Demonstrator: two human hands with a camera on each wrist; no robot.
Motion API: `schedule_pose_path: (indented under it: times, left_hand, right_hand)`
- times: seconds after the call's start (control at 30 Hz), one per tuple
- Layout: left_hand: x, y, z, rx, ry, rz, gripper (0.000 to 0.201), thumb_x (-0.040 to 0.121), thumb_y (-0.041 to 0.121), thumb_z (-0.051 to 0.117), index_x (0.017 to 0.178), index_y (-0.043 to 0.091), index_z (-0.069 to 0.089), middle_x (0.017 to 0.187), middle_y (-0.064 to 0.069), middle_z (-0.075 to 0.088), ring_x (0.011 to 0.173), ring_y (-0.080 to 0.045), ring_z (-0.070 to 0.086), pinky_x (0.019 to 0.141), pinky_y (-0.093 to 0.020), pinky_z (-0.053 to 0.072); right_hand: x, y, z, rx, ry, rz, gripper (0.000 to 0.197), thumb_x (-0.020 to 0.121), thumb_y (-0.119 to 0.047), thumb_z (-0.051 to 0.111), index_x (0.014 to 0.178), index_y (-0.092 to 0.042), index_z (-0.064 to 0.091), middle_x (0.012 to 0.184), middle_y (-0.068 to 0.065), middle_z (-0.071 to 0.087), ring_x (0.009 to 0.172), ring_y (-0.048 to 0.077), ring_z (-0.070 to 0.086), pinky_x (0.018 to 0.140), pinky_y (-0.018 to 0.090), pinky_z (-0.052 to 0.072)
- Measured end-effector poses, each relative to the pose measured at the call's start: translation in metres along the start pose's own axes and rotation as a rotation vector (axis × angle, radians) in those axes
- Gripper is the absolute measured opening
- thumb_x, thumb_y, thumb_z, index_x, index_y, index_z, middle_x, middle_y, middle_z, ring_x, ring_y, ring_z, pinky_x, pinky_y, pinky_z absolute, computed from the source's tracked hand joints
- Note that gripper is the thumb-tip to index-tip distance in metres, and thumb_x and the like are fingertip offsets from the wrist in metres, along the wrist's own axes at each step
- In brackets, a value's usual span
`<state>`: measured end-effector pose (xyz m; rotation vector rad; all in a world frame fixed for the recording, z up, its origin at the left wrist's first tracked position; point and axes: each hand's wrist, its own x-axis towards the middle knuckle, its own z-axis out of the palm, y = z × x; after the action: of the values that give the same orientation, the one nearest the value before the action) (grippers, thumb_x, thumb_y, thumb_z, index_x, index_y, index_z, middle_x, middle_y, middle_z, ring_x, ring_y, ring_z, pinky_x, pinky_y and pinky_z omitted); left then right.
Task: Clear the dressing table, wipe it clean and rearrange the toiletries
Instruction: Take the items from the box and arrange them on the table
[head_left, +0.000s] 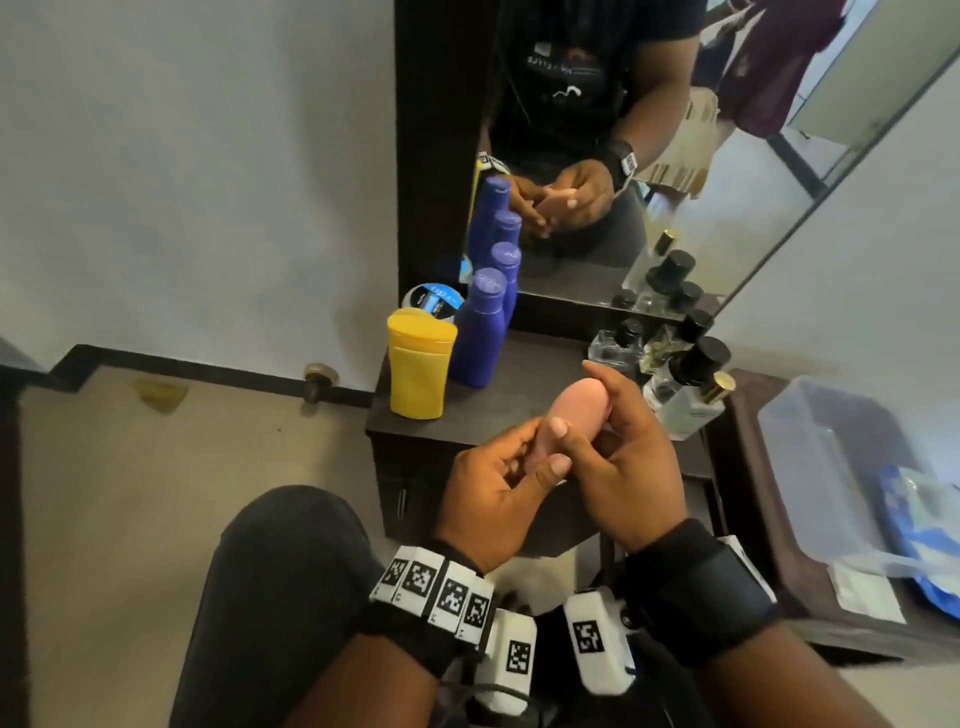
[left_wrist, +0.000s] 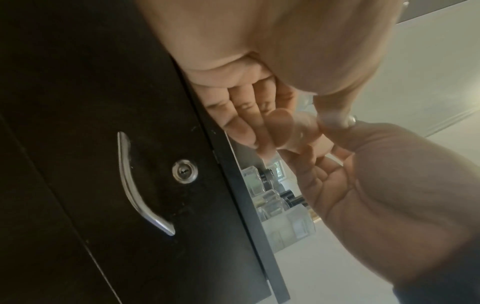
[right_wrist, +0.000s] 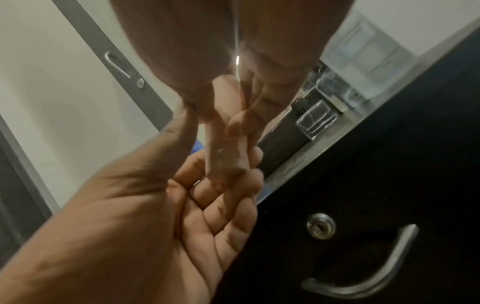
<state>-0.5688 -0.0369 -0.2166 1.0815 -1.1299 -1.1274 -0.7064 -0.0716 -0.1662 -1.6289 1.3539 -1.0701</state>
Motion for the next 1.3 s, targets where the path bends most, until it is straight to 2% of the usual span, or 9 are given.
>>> schedule_pose_path:
  times: [0.13, 0.2, 0.27, 0.33, 0.47, 0.7, 0.8, 1.0, 1.3]
  left_hand:
    - [0.002, -0.005, -0.006, 0.071, 0.069, -0.002, 0.045, 0.096, 0.055, 0.064, 0.139, 0.046, 0.056, 0.111, 0.014, 0.078, 0.107, -0.004, 0.073, 0.092, -0.034, 0.061]
    - [0.003, -0.007, -0.007, 0.144, 0.138, 0.006, 0.054, 0.096, 0.046, 0.063, 0.147, 0.03, 0.054, 0.075, 0.017, 0.071, 0.07, 0.009, 0.066, 0.068, -0.012, 0.052]
    - [0.004, -0.008, -0.011, 0.253, 0.201, 0.004, 0.058, 0.094, 0.041, 0.063, 0.148, 0.022, 0.057, 0.052, 0.015, 0.056, 0.047, 0.0, 0.051, 0.056, -0.009, 0.039]
    - [0.006, -0.008, -0.016, 0.335, 0.228, 0.014, 0.058, 0.093, 0.043, 0.064, 0.147, 0.023, 0.06, 0.05, 0.011, 0.055, 0.047, -0.004, 0.05, 0.058, -0.016, 0.044]
    - [0.005, -0.012, -0.018, 0.445, 0.254, 0.036, 0.062, 0.091, 0.047, 0.061, 0.149, 0.025, 0.059, 0.076, -0.005, 0.075, 0.066, -0.013, 0.067, 0.072, -0.03, 0.06]
    - [0.005, -0.008, -0.013, 0.518, 0.277, -0.01, 0.067, 0.086, 0.043, 0.062, 0.15, 0.025, 0.057, 0.08, -0.003, 0.078, 0.067, -0.007, 0.069, 0.075, -0.022, 0.057]
    - [0.006, -0.008, -0.012, 0.511, 0.29, -0.022, 0.067, 0.085, 0.044, 0.062, 0.149, 0.025, 0.057, 0.082, 0.0, 0.079, 0.077, -0.008, 0.074, 0.081, -0.027, 0.06]
    - [0.005, -0.002, -0.009, 0.462, 0.294, -0.06, 0.065, 0.084, 0.042, 0.064, 0.147, 0.025, 0.059, 0.063, 0.009, 0.074, 0.065, -0.002, 0.072, 0.078, -0.034, 0.063]
    - [0.005, -0.003, -0.01, 0.462, 0.29, -0.081, 0.067, 0.087, 0.047, 0.062, 0.15, 0.027, 0.055, 0.055, 0.011, 0.068, 0.063, -0.002, 0.07, 0.082, -0.035, 0.063]
  right_hand:
    - [0.016, 0.005, 0.018, 0.095, 0.014, -0.027, 0.04, 0.086, -0.014, 0.083, 0.113, -0.036, 0.061, 0.103, -0.001, 0.072, 0.09, 0.018, 0.073, 0.077, 0.036, 0.061]
    - [0.023, 0.01, 0.027, 0.095, 0.028, -0.064, 0.041, 0.085, -0.016, 0.083, 0.107, -0.042, 0.061, 0.102, -0.002, 0.073, 0.092, 0.021, 0.072, 0.08, 0.039, 0.061]
    - [0.028, 0.016, 0.035, 0.08, 0.038, -0.088, 0.046, 0.085, -0.012, 0.083, 0.105, -0.047, 0.061, 0.102, -0.006, 0.072, 0.092, 0.019, 0.072, 0.08, 0.036, 0.06]
    - [0.03, 0.021, 0.04, 0.08, 0.043, -0.103, 0.046, 0.085, -0.012, 0.083, 0.107, -0.046, 0.06, 0.103, -0.008, 0.071, 0.092, 0.017, 0.071, 0.08, 0.033, 0.059]
    - [0.035, 0.028, 0.044, 0.121, -0.019, -0.068, 0.039, 0.082, -0.021, 0.081, 0.107, -0.045, 0.064, 0.101, 0.001, 0.073, 0.093, 0.022, 0.073, 0.081, 0.041, 0.061]
    - [0.038, 0.033, 0.041, 0.13, -0.149, -0.004, 0.035, 0.085, -0.004, 0.081, 0.11, -0.025, 0.068, 0.1, 0.008, 0.076, 0.096, 0.031, 0.073, 0.087, 0.047, 0.061]
    - [0.041, 0.034, 0.04, 0.129, -0.186, 0.022, 0.038, 0.083, -0.003, 0.081, 0.111, -0.025, 0.068, 0.101, 0.013, 0.076, 0.094, 0.041, 0.07, 0.087, 0.051, 0.061]
    - [0.044, 0.037, 0.04, 0.108, -0.16, 0.077, 0.063, 0.081, 0.015, 0.073, 0.123, -0.03, 0.058, 0.11, 0.005, 0.073, 0.09, 0.021, 0.075, 0.078, 0.027, 0.059]
    - [0.044, 0.039, 0.039, 0.071, -0.146, 0.093, 0.048, 0.084, 0.011, 0.07, 0.113, -0.027, 0.065, 0.104, 0.005, 0.076, 0.094, 0.029, 0.075, 0.086, 0.051, 0.062]
